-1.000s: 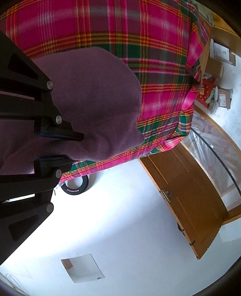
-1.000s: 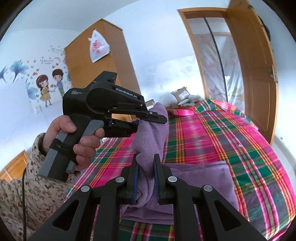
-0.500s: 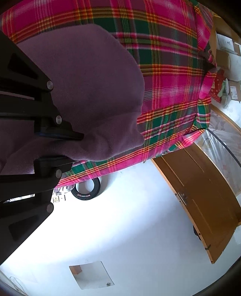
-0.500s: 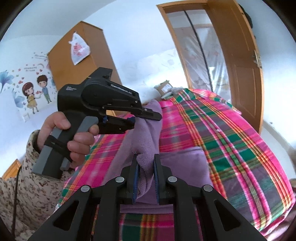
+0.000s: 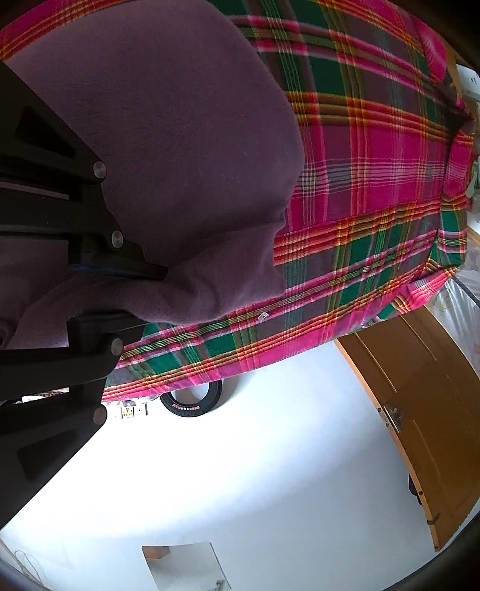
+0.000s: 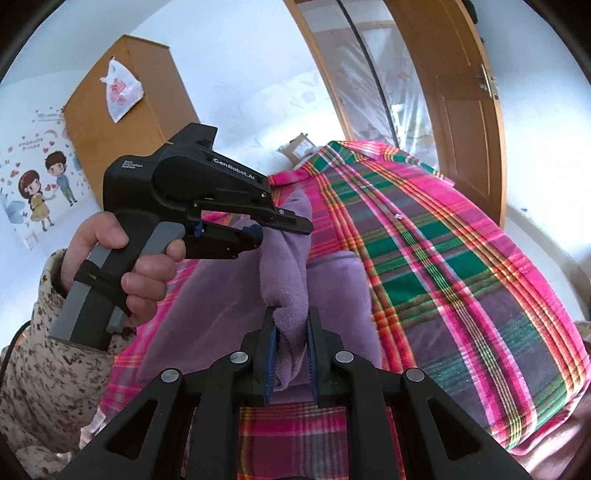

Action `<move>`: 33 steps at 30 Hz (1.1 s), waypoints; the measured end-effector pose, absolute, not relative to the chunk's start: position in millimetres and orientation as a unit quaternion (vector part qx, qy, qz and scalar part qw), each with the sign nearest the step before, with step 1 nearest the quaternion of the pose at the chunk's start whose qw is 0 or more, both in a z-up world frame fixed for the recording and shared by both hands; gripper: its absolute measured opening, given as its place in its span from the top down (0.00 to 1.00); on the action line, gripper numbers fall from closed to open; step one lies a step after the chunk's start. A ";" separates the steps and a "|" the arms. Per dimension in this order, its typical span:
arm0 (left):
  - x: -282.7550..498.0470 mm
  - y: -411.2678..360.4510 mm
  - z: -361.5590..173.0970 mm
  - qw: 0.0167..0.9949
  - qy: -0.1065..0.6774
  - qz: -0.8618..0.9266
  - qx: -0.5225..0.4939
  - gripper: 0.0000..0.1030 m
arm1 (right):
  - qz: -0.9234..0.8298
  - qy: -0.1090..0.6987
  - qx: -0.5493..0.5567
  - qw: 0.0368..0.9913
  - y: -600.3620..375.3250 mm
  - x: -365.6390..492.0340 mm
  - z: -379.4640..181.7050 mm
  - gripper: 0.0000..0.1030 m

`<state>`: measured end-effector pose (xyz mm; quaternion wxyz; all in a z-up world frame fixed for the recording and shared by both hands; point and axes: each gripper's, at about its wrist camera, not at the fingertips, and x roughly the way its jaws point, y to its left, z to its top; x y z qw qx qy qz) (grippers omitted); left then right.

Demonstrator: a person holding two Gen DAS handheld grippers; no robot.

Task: Fold clothes
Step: 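Lift the grasped garment edge with both tools and fold it over the stack, then lower the folded edge onto the stack and open both tools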

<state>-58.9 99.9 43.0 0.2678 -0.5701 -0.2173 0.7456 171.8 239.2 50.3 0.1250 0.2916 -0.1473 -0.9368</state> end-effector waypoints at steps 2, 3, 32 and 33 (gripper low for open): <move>-60.4 102.5 38.9 0.268 -0.216 0.743 -0.575 0.85 | -0.935 -0.149 0.296 0.123 242.9 170.0 47.3 0.86; -61.1 103.2 36.9 0.267 -0.216 0.740 -0.578 0.85 | -0.935 -0.151 0.298 0.122 244.7 169.1 45.5 0.86; -56.6 27.6 61.5 0.246 -0.212 0.781 -0.534 0.76 | -0.928 -0.182 0.322 0.036 280.4 172.0 32.1 0.81; -54.4 22.5 60.5 0.243 -0.218 0.781 -0.533 0.76 | -0.929 -0.180 0.321 0.028 282.1 172.6 33.6 0.81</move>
